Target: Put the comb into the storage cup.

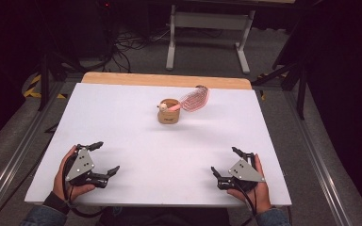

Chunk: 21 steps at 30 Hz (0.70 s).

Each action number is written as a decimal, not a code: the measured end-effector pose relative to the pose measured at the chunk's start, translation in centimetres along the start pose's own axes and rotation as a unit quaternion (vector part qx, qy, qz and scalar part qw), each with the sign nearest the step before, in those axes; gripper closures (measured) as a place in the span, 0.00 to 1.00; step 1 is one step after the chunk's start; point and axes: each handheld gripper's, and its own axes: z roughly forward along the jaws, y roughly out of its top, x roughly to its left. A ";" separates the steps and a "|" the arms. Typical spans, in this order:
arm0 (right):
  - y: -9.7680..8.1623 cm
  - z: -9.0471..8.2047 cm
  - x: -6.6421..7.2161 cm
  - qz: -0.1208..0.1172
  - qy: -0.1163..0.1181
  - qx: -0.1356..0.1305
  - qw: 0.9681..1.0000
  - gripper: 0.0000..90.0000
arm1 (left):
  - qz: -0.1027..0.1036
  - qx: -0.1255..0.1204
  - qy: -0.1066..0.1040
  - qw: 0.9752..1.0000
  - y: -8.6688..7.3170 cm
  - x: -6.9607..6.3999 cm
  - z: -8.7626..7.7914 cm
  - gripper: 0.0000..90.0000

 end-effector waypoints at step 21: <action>0.8 -0.9 0.9 -0.002 -0.015 -0.024 1.000 0.08 | 0.001 -0.003 -0.003 1.000 0.1 0.0 0.4 0.06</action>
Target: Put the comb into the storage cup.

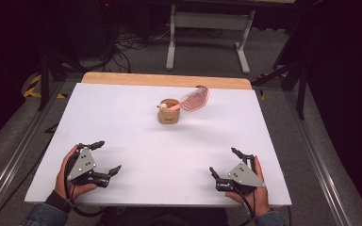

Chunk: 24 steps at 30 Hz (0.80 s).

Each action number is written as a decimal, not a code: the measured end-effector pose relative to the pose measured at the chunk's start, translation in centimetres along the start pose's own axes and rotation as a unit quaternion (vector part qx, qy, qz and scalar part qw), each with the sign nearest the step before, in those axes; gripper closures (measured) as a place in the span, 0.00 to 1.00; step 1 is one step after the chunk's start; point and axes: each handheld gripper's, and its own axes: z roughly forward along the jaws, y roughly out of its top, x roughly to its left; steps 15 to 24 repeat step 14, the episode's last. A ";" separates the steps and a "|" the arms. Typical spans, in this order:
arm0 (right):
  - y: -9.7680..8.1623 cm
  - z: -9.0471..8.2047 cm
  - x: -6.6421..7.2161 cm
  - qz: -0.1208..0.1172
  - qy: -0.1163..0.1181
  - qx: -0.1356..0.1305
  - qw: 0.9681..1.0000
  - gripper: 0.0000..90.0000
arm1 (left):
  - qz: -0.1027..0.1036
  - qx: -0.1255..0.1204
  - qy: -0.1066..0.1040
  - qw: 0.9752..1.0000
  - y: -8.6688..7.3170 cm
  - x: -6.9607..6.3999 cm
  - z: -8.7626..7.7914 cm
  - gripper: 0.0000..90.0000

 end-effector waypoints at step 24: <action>-0.2 0.3 -0.3 0.009 0.005 0.006 1.000 0.07 | -0.004 0.003 0.001 1.000 -0.1 0.2 0.1 0.06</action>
